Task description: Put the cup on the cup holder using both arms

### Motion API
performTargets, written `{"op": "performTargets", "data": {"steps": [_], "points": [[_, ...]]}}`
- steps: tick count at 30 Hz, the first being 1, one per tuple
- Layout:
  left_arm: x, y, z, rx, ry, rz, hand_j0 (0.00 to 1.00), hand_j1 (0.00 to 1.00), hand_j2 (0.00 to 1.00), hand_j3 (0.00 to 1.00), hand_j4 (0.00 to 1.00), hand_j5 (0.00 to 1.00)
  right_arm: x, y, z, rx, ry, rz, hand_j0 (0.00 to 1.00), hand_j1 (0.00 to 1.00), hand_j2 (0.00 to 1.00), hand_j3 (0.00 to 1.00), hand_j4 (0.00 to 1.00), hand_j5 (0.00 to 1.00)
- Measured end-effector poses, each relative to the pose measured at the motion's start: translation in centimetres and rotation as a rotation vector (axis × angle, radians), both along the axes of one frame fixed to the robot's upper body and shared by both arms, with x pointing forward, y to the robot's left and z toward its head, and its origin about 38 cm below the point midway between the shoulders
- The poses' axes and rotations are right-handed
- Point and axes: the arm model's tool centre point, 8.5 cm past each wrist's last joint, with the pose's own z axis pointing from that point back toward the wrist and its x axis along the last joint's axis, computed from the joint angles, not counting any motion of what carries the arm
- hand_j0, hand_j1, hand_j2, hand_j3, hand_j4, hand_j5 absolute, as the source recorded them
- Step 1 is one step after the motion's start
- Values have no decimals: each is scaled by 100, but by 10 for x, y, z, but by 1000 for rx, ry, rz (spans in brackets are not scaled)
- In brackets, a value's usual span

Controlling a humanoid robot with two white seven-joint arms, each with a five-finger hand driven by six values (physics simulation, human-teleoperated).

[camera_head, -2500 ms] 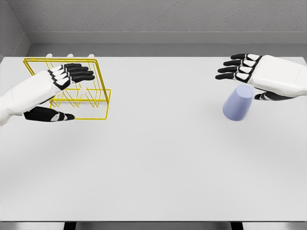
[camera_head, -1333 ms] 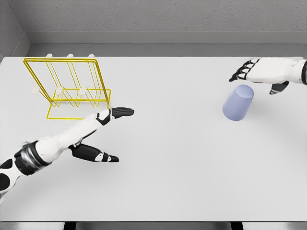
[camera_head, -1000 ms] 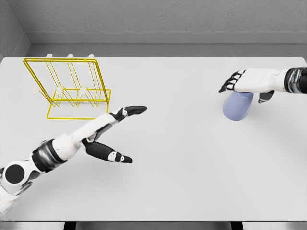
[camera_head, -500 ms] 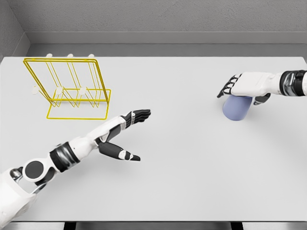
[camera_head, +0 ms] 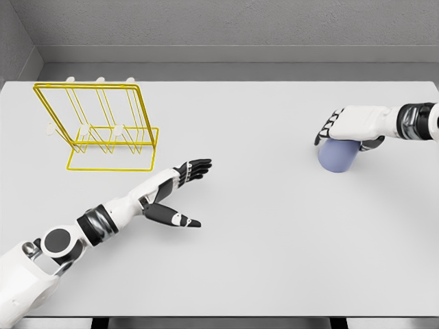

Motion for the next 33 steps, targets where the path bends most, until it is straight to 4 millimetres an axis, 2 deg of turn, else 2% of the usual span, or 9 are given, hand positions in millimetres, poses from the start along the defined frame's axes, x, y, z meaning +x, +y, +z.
{"op": "performTargets", "data": {"steps": [9, 11, 15, 24, 28, 33], "points": [[2, -1, -8, -4, 19, 14, 100, 100, 100, 100, 100, 100, -1, -2, 1, 4, 0, 1, 68, 68, 68, 68, 68, 68], [2, -1, -8, -3, 19, 15, 100, 100, 100, 100, 100, 100, -2, -1, 3, -8, -6, 14, 60, 60, 60, 60, 60, 60], [3, 2, -8, 1, 17, 19, 100, 100, 100, 100, 100, 100, -4, 2, 6, -19, -13, 35, 60, 60, 60, 60, 60, 60], [4, 12, -7, 10, 14, 41, 100, 100, 100, 100, 100, 100, -15, 15, 41, -13, -101, 105, 60, 60, 60, 60, 60, 60], [4, 14, -6, 9, 12, 44, 100, 100, 100, 100, 100, 100, -28, 31, 57, -14, -147, 175, 60, 60, 60, 60, 60, 60], [5, 14, -6, 10, 11, 46, 100, 100, 100, 100, 100, 100, -49, 58, 66, -13, -185, 284, 60, 60, 60, 60, 60, 60]]}}
